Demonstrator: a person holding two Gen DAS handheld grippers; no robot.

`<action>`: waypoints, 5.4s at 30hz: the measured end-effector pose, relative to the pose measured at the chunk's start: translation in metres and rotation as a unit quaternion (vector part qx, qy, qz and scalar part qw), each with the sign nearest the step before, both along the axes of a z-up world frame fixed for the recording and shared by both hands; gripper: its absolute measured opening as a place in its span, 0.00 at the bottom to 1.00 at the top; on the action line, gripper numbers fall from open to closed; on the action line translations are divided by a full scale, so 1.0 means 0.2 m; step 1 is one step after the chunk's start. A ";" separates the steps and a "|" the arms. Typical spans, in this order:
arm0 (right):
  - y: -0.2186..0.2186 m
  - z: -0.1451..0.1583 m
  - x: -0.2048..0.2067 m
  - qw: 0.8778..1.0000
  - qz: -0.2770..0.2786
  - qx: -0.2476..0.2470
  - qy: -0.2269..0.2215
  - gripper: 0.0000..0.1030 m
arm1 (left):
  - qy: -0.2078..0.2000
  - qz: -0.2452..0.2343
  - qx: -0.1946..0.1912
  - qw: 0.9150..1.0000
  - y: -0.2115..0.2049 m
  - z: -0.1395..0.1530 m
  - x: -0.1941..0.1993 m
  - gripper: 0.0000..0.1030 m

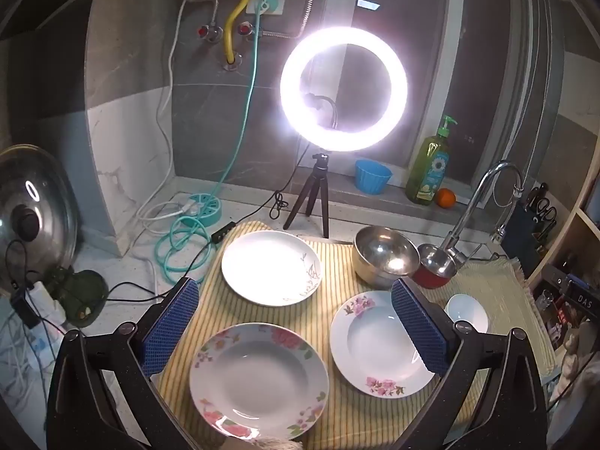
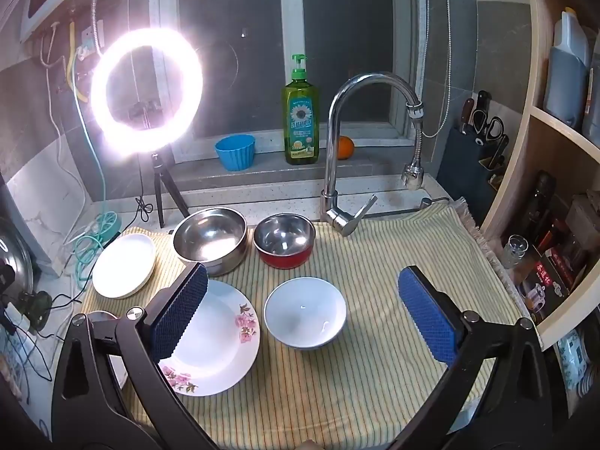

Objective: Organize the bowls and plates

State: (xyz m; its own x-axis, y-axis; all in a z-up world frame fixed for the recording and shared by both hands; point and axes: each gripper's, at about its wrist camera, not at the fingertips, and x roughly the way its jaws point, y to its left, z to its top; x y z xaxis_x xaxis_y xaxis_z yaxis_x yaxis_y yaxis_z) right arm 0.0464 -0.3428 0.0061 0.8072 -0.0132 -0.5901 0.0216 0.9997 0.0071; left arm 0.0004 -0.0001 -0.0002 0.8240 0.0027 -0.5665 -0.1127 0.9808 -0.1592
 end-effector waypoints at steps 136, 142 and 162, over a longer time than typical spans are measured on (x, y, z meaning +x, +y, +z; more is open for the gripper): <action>-0.03 -0.94 0.26 0.932 0.091 0.204 0.287 0.38 | 0.254 -0.193 -0.089 0.944 -0.25 -0.77 0.84 0.26; -0.05 -0.99 0.28 0.923 0.090 0.216 0.305 0.32 | 0.279 -0.199 -0.094 0.935 -0.25 -0.85 0.90 0.26; -0.04 -1.01 0.31 0.910 0.117 0.245 0.314 0.15 | 0.294 -0.203 -0.114 0.927 -0.23 -0.90 0.93 0.19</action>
